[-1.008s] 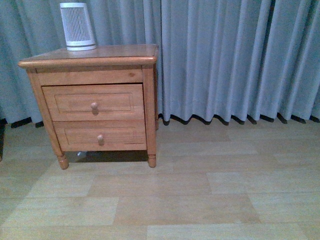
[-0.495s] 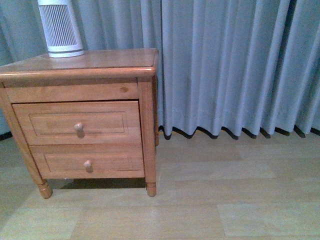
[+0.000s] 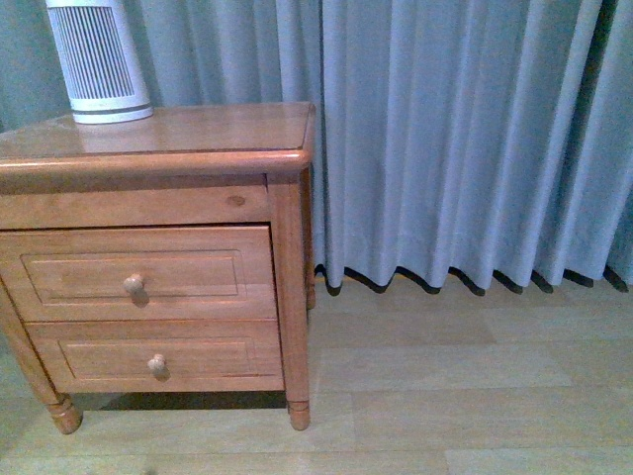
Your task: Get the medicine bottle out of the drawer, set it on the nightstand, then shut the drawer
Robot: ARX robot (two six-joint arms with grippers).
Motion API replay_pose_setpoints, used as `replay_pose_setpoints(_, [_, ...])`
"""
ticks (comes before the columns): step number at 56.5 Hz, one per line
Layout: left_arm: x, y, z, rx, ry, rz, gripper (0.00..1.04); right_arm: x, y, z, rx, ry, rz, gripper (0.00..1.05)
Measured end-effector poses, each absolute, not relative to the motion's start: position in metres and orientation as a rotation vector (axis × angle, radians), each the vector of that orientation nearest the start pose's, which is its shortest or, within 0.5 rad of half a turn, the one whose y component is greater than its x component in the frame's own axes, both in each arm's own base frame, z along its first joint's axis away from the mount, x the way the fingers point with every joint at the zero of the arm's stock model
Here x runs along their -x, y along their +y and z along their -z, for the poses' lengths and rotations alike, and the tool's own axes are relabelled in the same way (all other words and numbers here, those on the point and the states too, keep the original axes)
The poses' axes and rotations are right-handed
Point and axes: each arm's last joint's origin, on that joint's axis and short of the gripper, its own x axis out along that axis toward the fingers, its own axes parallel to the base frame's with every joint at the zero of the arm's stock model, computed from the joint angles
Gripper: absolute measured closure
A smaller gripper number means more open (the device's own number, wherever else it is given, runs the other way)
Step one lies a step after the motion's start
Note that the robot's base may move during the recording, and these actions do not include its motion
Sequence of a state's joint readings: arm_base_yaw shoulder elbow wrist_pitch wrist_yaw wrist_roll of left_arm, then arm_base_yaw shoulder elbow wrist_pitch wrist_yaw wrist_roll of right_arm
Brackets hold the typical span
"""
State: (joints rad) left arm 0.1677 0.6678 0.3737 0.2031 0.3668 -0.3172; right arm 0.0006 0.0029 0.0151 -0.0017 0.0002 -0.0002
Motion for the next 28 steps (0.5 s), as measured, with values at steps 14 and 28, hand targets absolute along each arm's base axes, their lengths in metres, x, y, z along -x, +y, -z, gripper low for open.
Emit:
replay_pose_setpoints(14, [-0.269,0.006,-0.249,0.263,0.072,0.228,0.06,-0.097,0.0,-0.168,0.001,-0.01,-0.001,0.07])
replay_pose_setpoints(28, [-0.368,-0.01,-0.151,0.151,0.277,0.191,0.06,-0.097,0.0,-0.168,0.001,-0.01,-0.001,0.07])
